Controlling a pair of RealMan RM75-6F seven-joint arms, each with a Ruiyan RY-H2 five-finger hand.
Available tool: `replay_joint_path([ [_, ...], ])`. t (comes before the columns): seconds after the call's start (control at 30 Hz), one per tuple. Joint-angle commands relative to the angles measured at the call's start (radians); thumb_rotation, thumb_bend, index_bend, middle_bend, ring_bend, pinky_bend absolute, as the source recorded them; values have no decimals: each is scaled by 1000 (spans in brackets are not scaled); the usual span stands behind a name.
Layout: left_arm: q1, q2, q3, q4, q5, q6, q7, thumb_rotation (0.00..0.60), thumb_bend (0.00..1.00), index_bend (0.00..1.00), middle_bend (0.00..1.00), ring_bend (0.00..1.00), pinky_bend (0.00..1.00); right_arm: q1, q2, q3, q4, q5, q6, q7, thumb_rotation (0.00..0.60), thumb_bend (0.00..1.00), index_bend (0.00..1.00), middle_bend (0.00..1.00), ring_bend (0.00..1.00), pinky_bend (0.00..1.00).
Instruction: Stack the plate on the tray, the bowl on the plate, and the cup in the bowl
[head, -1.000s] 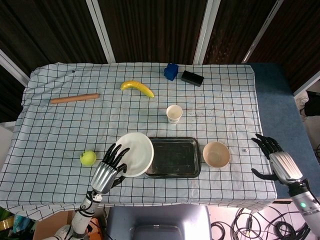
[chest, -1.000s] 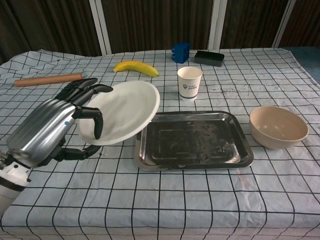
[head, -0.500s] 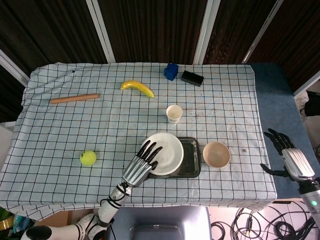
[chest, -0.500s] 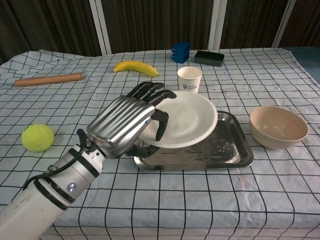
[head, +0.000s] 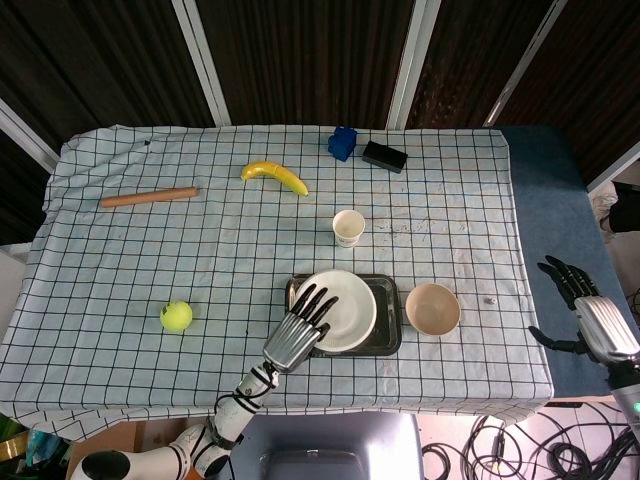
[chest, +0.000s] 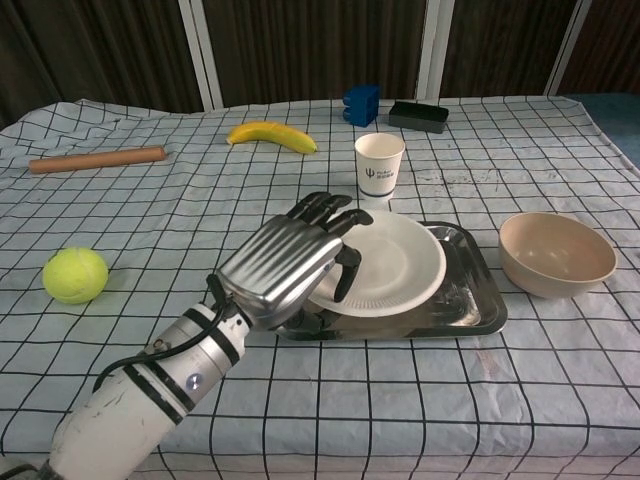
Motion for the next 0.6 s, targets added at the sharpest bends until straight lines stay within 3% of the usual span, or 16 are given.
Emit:
replay_joint_path([
  [0.03,-8,-7,-5,17,-11,-12,-1,600,372,513,110,0,0,0,0,0,3,0,-2,2,600,183,0,0,0,0],
  [0.2,-10,0,0,1,-16,-10,-2,600,364,142,85,0,0,1,-1,1,9,-1,-8,4,600,182,0,0,0,0],
  [0.3,-11,5,2,-13,-14,-1,11,600,348,38,77,0,0,1,-4,1,11,-7,-5,4,600,182,0,0,0,0],
  [0.6,-12,15,-17,-44,-42,-15,57,600,268,0,15,0,0,0,-3,0,8,-10,-4,-1,600,183,0,0,0,0],
])
